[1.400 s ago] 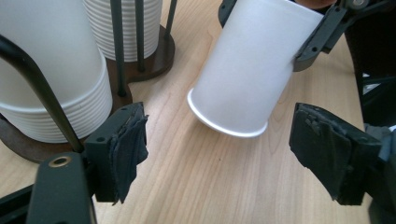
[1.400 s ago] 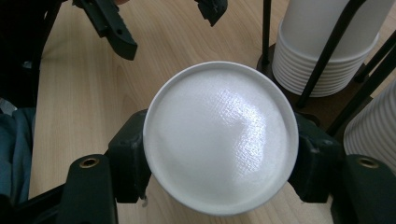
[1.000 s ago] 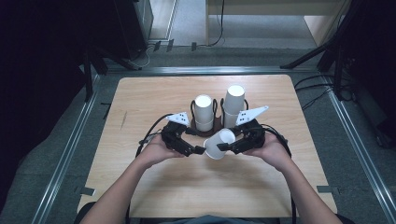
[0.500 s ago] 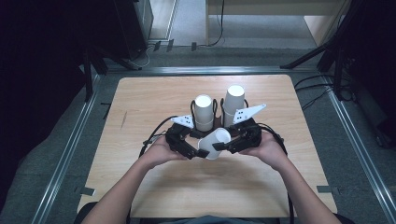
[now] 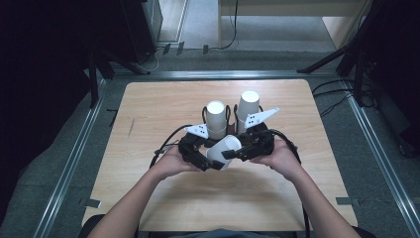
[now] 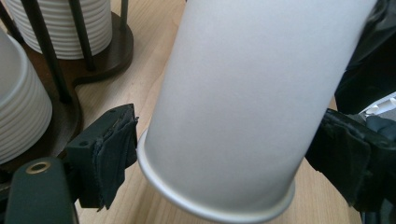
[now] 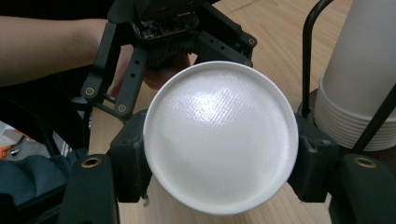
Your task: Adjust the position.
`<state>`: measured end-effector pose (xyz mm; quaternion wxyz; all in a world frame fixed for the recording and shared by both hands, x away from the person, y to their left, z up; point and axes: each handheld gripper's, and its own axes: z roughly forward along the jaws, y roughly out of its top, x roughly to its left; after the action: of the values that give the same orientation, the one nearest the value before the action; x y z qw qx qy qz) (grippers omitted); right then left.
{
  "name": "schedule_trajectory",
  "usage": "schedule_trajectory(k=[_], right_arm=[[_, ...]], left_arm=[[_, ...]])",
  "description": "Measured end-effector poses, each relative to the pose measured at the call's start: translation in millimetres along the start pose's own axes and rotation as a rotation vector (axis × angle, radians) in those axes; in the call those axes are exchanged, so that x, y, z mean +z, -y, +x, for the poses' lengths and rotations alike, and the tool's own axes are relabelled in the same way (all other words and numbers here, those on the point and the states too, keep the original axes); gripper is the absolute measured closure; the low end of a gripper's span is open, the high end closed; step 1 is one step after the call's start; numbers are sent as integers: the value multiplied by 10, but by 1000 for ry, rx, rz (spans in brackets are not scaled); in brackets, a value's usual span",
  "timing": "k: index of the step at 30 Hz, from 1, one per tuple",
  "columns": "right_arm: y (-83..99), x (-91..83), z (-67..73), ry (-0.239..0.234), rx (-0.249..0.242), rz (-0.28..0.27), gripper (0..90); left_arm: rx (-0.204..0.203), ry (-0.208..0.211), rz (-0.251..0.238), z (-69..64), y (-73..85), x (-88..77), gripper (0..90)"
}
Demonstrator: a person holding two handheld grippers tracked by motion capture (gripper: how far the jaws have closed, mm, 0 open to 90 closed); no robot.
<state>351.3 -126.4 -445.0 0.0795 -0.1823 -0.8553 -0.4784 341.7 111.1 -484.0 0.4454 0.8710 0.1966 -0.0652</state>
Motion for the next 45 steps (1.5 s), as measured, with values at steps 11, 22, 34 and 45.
schedule_trajectory(k=[11,22,34,45], right_arm=[[-3,-2,-27,-29,37,-11,344],[20,13,-51,-45,57,26,341],[30,16,-73,-37,68,37,333],[25,19,-53,-33,57,38,333]], left_arm=[[39,8,-15,-24,-4,1,183],[60,19,35,-25,-19,27,251],[85,9,43,-51,-29,14,326],[92,12,49,-51,-27,13,336]])
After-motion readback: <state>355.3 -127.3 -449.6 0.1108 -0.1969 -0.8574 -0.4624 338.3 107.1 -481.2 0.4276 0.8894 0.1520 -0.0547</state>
